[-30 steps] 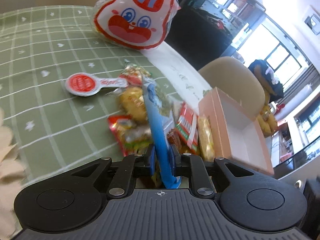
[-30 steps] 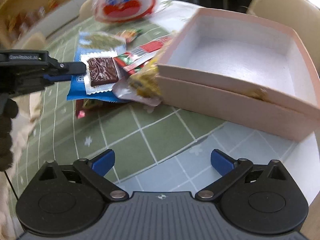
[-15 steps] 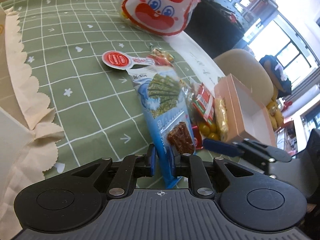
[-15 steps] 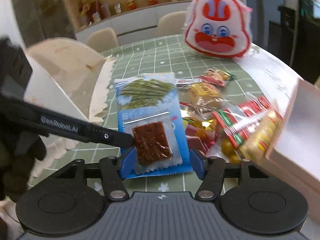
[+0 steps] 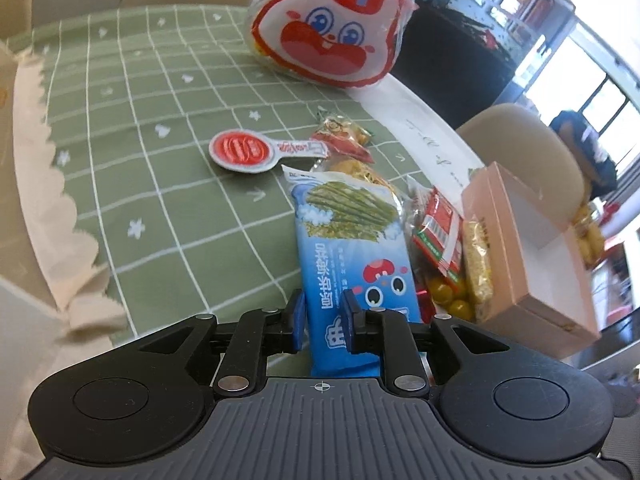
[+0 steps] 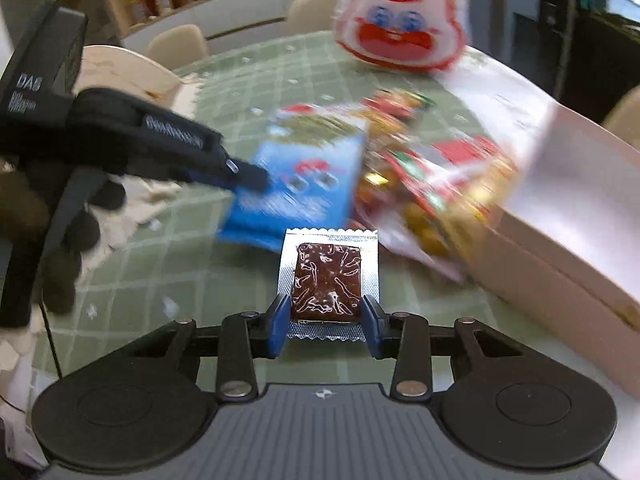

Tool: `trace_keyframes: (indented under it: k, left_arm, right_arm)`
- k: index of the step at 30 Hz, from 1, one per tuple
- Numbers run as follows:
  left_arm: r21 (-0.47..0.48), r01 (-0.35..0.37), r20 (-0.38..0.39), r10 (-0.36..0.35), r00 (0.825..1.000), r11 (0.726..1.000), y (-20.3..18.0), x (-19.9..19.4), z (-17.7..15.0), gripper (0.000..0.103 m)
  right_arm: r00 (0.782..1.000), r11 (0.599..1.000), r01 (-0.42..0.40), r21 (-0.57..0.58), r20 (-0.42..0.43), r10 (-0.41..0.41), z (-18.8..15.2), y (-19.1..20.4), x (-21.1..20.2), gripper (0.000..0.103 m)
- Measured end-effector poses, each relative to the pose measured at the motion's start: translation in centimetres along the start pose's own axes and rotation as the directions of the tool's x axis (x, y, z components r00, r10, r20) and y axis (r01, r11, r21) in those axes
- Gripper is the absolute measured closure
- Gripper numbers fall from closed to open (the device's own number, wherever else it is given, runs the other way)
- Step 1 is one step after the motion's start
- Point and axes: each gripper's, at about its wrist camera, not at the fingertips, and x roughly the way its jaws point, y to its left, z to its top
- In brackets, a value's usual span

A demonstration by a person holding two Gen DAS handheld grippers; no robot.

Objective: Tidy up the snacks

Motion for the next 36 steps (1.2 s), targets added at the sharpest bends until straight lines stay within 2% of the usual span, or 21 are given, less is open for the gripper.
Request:
trace_keyframes:
  k: [6, 8, 12, 16, 19, 20, 23, 25, 27, 29, 32, 36]
  left_arm:
    - [0.058, -0.032, 0.005, 0.032, 0.999, 0.998, -1.6, 0.9, 0.5, 0.081]
    - [0.075, -0.035, 0.003, 0.035, 0.999, 0.997, -2.1, 1.3, 0.7, 0.08]
    - [0.14, -0.056, 0.018, 0.054, 0.998, 0.989, -3.2, 1.6, 0.8, 0.08]
    - [0.194, -0.086, 0.036, 0.081, 0.996, 0.977, -3.7, 2.0, 0.9, 0.079]
    - [0.196, -0.09, 0.036, 0.085, 0.996, 0.976, -3.5, 2.1, 1.0, 0.079]
    - [0.191, -0.088, 0.036, 0.082, 0.996, 0.978, -3.4, 2.0, 1.1, 0.079]
    - [0.162, -0.069, 0.044, 0.062, 0.997, 0.984, -2.5, 1.7, 1.4, 0.081]
    - [0.133, -0.025, 0.036, 0.021, 0.999, 0.991, -1.7, 1.7, 1.7, 0.081]
    - [0.113, 0.016, 0.026, -0.02, 0.999, 0.993, -1.0, 1.8, 1.9, 0.081]
    - [0.12, 0.026, 0.018, -0.028, 0.999, 0.992, -0.7, 1.6, 1.8, 0.08]
    - [0.14, 0.074, -0.016, -0.073, 0.997, 0.987, -0.8, 1.0, 1.1, 0.08]
    - [0.228, 0.122, -0.084, -0.106, 0.991, 0.966, -2.1, -0.4, -1.0, 0.08]
  right_arm:
    - [0.985, 0.983, 0.173, 0.057, -0.009, -0.173, -2.7, -2.5, -1.9, 0.065]
    - [0.986, 0.982, 0.169, 0.08, 0.0, -0.17, -2.9, -3.0, -2.3, 0.065]
    - [0.988, 0.987, 0.145, 0.075, 0.042, -0.148, -2.2, -2.5, -2.5, 0.057]
    - [0.99, 0.989, 0.133, 0.068, 0.046, -0.136, -1.5, -1.6, -1.5, 0.057]
    - [0.989, 0.99, 0.128, 0.064, 0.07, -0.132, -0.3, -1.1, -0.5, 0.057]
    - [0.987, 0.989, 0.134, 0.059, 0.081, -0.139, 0.2, -1.0, -0.2, 0.058]
    - [0.977, 0.981, 0.187, 0.048, 0.097, -0.19, 1.8, -0.7, 1.1, 0.079]
    - [0.97, 0.974, 0.222, 0.034, 0.093, -0.225, 2.6, -0.6, 2.4, 0.081]
    - [0.976, 0.978, 0.204, 0.032, 0.073, -0.206, 3.4, -0.6, 3.6, 0.083]
    - [0.983, 0.985, 0.169, 0.023, 0.066, -0.17, 3.8, 0.0, 4.3, 0.083]
    - [0.992, 0.994, 0.106, -0.018, 0.065, -0.104, 3.4, 1.6, 3.9, 0.083]
    - [0.998, 0.996, 0.041, -0.082, 0.049, -0.037, 2.2, 3.6, 2.7, 0.083]
